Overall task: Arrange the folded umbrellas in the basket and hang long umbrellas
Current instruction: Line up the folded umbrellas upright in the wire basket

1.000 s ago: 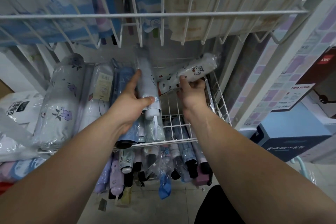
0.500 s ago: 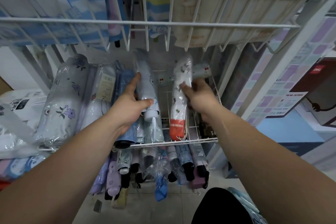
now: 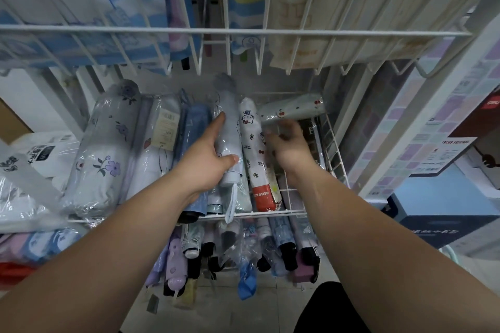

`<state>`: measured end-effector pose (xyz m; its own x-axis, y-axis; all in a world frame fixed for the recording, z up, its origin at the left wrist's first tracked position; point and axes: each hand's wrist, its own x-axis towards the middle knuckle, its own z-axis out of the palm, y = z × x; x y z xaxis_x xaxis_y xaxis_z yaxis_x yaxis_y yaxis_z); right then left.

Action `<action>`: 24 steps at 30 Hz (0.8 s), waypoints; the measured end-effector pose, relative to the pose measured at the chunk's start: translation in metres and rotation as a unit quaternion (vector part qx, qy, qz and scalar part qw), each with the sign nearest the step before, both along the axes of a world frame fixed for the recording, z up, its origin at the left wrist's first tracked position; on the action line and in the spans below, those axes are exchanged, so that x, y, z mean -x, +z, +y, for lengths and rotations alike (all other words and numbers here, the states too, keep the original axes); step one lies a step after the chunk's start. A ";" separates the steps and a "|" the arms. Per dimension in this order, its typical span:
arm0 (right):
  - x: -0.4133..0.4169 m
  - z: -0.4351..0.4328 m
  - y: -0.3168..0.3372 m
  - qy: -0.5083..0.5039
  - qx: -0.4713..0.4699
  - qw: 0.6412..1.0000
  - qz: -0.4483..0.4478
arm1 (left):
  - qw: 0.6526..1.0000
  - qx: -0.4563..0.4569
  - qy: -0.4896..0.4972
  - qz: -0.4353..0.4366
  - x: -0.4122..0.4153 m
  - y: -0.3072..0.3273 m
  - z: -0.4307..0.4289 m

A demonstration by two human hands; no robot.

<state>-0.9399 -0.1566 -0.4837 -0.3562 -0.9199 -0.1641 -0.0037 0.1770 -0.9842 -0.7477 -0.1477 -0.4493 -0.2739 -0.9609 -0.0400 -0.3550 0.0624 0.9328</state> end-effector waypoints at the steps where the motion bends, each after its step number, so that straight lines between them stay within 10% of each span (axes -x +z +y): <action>1: 0.005 -0.003 0.001 -0.006 0.019 0.999 -0.042 | 1.000 -0.003 -0.001 -0.002 0.001 0.000 0.000; 15: 0.012 -0.024 0.015 0.022 0.045 0.990 -0.134 | 1.000 0.007 -0.002 0.001 -0.001 -0.006 -0.003; 24: 0.037 -0.006 0.032 -0.001 0.115 0.992 0.047 | 1.000 -0.002 -0.004 0.011 -0.002 -0.004 0.001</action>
<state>-0.9768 -0.1623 -0.4517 -0.3614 -0.9285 0.0849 -0.0978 -0.0528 -0.9938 -0.7462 -0.1464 -0.4531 -0.2827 -0.9585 -0.0374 -0.3337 0.0617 0.9406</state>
